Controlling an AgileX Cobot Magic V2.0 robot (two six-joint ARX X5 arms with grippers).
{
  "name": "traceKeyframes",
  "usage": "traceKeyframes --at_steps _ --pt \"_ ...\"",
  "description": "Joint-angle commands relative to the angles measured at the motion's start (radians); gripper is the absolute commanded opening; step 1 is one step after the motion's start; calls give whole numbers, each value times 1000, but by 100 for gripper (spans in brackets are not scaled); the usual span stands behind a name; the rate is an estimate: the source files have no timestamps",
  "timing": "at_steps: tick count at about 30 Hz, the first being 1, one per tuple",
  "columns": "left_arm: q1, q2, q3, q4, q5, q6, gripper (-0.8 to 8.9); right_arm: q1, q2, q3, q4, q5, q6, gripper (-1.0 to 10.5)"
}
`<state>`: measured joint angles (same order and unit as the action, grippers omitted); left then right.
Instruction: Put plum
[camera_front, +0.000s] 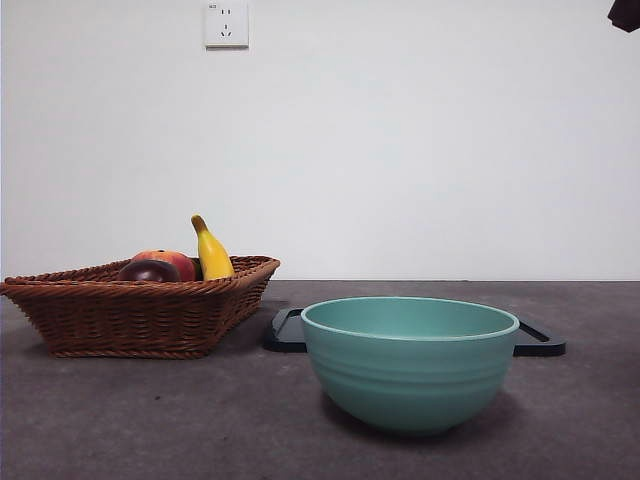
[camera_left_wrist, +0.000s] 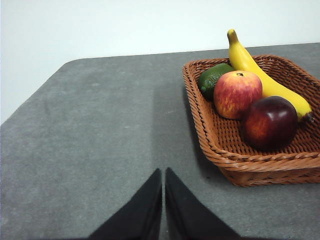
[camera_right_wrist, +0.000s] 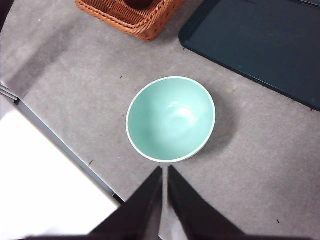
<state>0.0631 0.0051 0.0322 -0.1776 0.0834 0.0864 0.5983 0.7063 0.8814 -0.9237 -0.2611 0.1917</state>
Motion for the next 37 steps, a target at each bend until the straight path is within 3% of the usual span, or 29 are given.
traceKeyframes --at_steps 1,14,17,23,29,37 --pt "2 -2 -21 -7 2 -8 9 7 4 18 10 -1 10 6" --pt "2 -2 -21 -7 2 -8 9 6 0 18 10 0 10 6" --pt "2 -2 -21 -7 2 -8 9 -27 -32 18 14 21 -57 6" --pt "2 -2 -21 -8 2 -8 8 -244 -188 -69 263 148 -77 6" --pt "2 -2 -21 -8 2 -8 9 -479 -435 -412 663 264 -92 6" --pt "2 -2 -21 -8 2 -8 9 -572 -643 -733 835 325 -90 6"
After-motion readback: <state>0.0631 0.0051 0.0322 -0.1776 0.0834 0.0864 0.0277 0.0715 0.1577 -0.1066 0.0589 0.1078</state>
